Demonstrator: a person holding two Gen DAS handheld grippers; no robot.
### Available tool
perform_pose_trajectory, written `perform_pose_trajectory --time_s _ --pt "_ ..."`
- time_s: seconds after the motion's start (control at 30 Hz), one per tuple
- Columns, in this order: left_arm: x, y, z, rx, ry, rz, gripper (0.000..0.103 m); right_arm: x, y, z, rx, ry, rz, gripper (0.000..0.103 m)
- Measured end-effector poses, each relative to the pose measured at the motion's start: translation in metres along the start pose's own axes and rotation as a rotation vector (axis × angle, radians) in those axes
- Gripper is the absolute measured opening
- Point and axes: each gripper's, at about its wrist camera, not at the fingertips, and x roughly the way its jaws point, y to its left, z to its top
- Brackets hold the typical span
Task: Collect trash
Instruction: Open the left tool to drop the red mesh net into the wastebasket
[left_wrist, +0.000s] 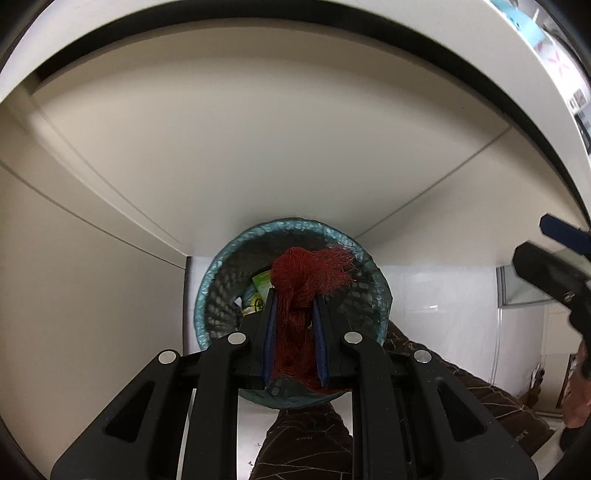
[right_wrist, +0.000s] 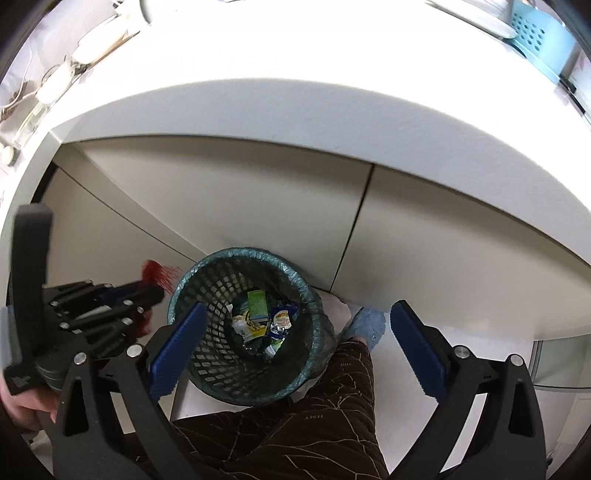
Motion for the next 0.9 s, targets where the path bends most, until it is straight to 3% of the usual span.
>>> perform_pose_trajectory --time_s 0.33,0.7,0.9 --pt "0.016 -0.019 0.005 0.045 0.024 0.004 0.019 -0.001 -0.009 -0.001 -0.007 0.036 -0.024 0.095" --pt "0.024 -0.030 0.006 0.061 0.013 0.001 0.030 -0.005 -0.014 0.000 0.003 0.038 -0.021 0.095" --pt "0.018 -0.032 0.007 0.063 -0.005 -0.010 0.046 -0.007 -0.016 0.000 0.012 0.034 -0.020 0.095"
